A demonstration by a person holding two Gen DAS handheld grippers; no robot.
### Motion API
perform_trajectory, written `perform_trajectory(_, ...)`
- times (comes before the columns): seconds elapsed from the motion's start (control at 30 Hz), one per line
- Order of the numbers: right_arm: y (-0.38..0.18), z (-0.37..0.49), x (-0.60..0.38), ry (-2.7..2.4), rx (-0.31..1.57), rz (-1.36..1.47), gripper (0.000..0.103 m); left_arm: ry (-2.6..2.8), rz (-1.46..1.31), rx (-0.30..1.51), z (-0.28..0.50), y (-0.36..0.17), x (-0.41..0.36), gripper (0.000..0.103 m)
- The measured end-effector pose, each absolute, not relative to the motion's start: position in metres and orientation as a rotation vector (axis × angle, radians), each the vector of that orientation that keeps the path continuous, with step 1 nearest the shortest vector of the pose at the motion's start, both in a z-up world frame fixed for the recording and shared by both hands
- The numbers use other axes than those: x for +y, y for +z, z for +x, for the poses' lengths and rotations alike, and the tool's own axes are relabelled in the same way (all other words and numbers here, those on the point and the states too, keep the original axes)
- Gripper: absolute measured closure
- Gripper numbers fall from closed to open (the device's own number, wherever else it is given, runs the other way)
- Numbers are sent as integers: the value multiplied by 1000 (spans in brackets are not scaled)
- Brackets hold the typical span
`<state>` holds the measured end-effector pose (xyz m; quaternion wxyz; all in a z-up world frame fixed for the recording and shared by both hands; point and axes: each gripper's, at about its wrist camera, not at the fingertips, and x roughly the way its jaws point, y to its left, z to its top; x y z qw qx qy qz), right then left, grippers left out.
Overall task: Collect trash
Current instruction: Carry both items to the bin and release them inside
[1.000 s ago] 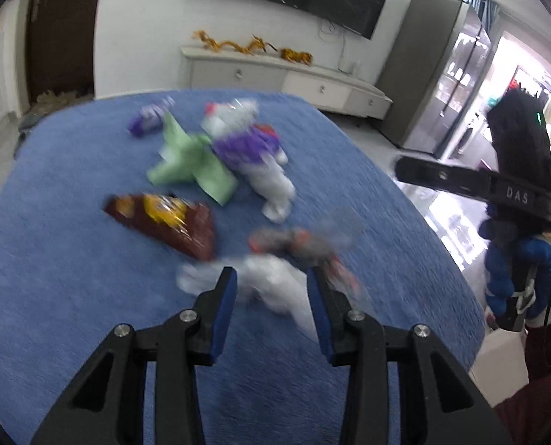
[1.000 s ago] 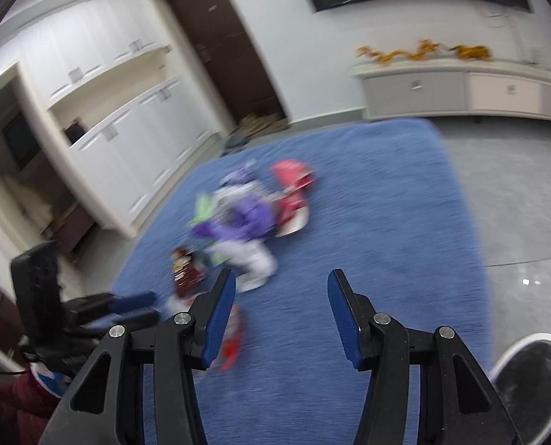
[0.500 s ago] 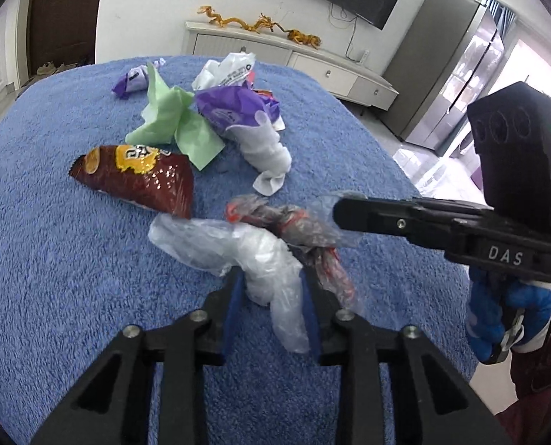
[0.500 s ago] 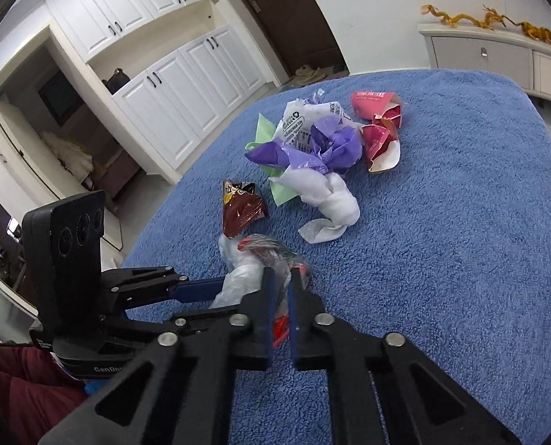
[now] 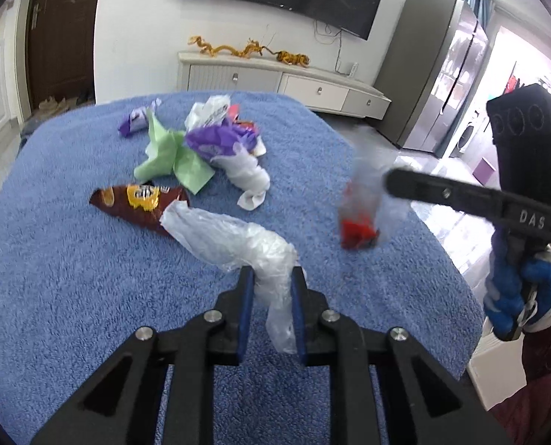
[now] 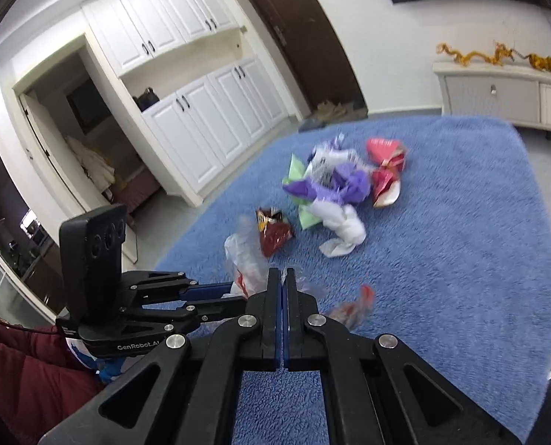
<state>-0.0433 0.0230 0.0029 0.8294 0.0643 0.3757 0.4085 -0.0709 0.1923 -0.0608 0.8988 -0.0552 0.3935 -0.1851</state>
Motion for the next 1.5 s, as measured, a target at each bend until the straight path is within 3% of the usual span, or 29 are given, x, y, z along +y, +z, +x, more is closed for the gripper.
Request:
perform_trajectory(0.37,43,-73,-55,697,639,198,103,-515,-8,737,-56,-24,135,85)
perform_trajectory(0.7,45,-106,-182,399,561,315,102,-765,160,713,-20,-2,-4,85)
perform_trajectory(1.27,-88,-99,-339,-30,766,578,97,-1003,252,990,31,-70,-209,81)
perform_trajectory(1.4,-111,-97,-358,-92,810,595,70,-1021,234,1050,40,-87,-227,71)
perform_trajectory(1.5,-119,-102,-366,-123,820,608,65,-1029,225,1068,42,-93,-237,59)
